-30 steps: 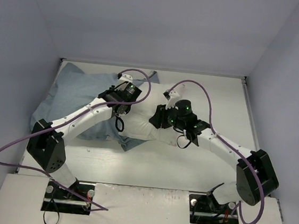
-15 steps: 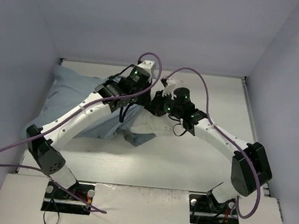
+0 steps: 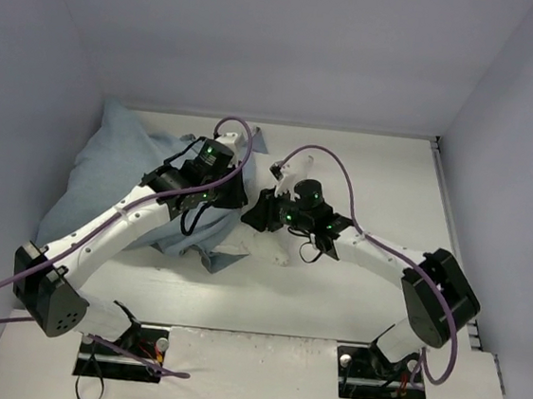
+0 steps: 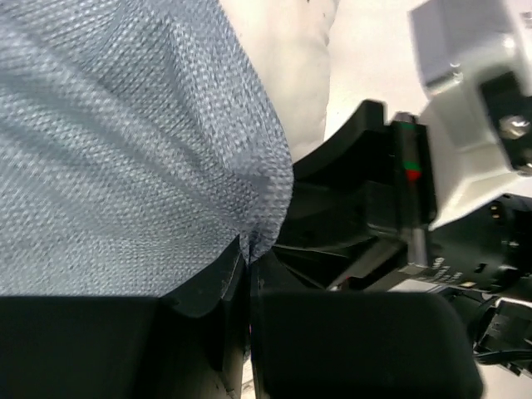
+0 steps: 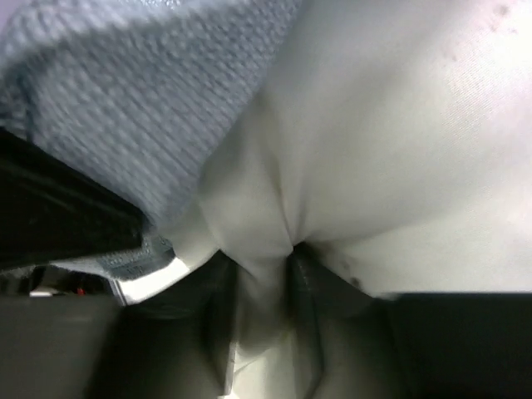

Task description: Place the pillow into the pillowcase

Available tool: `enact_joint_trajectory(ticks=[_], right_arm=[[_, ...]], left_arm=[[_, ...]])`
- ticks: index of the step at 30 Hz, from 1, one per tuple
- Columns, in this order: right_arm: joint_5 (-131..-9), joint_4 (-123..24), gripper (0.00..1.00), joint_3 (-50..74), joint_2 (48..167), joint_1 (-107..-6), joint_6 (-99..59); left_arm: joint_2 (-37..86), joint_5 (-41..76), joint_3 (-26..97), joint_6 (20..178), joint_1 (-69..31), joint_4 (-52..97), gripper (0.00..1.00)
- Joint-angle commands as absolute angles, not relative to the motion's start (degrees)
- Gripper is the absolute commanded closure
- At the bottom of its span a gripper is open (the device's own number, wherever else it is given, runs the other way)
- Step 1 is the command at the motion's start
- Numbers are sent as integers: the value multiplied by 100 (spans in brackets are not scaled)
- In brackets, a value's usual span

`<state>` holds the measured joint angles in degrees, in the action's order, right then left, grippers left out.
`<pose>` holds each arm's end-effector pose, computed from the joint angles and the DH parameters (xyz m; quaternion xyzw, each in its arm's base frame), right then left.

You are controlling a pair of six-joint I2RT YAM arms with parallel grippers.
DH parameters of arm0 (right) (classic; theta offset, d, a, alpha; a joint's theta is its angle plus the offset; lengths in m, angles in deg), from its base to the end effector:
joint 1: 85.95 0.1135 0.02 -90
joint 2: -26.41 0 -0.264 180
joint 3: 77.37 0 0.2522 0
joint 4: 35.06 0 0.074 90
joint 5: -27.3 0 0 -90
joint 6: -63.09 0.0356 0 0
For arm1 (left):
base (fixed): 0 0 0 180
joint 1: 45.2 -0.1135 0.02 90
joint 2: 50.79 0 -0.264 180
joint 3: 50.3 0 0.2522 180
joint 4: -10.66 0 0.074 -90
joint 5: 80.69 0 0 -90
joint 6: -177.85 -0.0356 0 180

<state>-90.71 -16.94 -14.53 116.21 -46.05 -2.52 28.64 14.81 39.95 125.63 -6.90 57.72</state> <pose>0.2563 0.2361 0.2470 -0.2554 0.7089 0.4915 0.4366 0.2392 -0.1933 0.3557 0.0257 0.8908 -0.3120 0.3293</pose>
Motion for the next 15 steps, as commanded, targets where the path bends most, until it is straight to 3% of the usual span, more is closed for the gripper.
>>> enact_joint_trajectory(ticks=[1, 4, 5, 8, 12, 15], right_arm=[[-8786, -2232, 67, -1062, 10931, -4736, -852], [-8390, -2744, 39, -1079, 10324, -5174, -994], [-8319, -2850, 22, -1183, 10184, -5315, -959], [-8019, -3185, 2, -1525, 9735, -5755, -854], [-8545, -3072, 0, -1826, 10075, -5949, -582], [-9450, -2014, 6, -2071, 10611, -5905, -249]], left_arm=[[2400, 1275, 4134, 12539, -793, 5527, 100], [2374, 1169, 4063, 12433, -820, 5676, 100], [2374, 1073, 4011, 12407, -829, 5746, 100], [2374, 1037, 3888, 12345, -864, 5782, 100], [2470, 1142, 3905, 12248, -873, 5791, 100], [2628, 1256, 4054, 12204, -873, 5782, 100]])
